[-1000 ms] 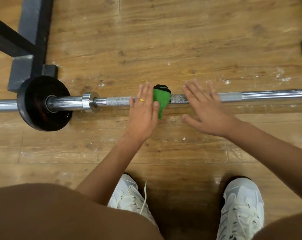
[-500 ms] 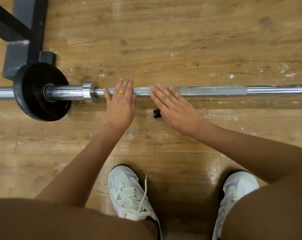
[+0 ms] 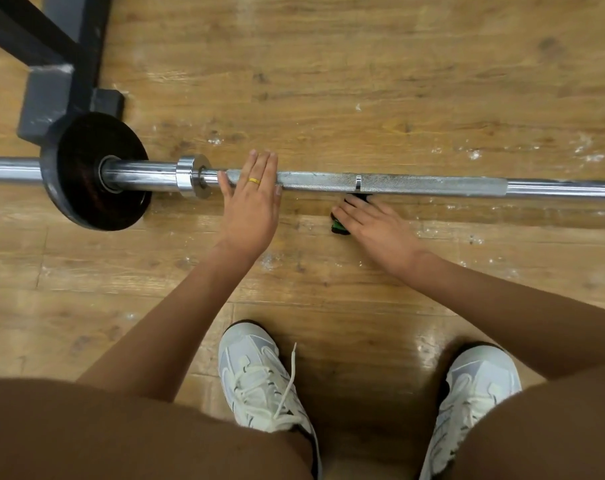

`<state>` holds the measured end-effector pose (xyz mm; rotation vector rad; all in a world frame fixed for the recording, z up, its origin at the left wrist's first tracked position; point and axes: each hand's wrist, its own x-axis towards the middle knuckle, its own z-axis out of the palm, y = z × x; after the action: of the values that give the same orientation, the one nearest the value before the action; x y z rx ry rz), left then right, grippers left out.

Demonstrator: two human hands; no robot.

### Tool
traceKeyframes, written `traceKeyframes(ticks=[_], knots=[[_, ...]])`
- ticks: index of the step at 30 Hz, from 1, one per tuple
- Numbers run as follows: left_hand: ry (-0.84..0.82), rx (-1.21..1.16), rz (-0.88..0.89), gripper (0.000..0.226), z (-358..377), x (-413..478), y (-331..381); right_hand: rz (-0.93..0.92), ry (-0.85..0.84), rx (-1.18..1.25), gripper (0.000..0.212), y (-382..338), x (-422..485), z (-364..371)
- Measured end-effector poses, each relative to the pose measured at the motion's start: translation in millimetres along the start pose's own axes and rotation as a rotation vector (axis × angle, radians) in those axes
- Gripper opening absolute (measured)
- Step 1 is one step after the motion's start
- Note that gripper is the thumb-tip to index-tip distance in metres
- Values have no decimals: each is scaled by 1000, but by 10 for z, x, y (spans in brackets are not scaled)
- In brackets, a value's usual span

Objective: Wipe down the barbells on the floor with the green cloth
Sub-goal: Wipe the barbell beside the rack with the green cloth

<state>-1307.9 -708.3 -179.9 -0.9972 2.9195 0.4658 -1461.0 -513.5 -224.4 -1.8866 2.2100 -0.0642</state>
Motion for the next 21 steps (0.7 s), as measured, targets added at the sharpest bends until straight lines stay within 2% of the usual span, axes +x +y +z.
traceKeyframes(ticks=[3,5,8,10,12,14,17,18,21], knots=[[10,-17,-7,50,24,-3,1,-65,-37,36,69,3,-92,-108],[16,-23,-10,50,30,-6,4,-87,56,139,62,-95,-192,-243],[7,-18,-12,50,42,-6,6,-4,398,336,49,-235,-252,-475],[7,-14,-15,50,32,-11,3,28,630,370,42,-280,-215,-635],[3,-15,-20,50,24,-8,12,28,719,298,35,-250,-157,-733],[5,-11,-24,50,13,-15,22,27,627,221,35,-199,-124,-755],[4,-3,-21,51,8,-19,23,-46,280,122,42,-134,-148,-658],[3,-1,-19,51,11,-19,21,-63,218,79,44,-120,-158,-618],[3,8,-24,51,26,-22,11,-11,214,72,51,-122,-112,-589]])
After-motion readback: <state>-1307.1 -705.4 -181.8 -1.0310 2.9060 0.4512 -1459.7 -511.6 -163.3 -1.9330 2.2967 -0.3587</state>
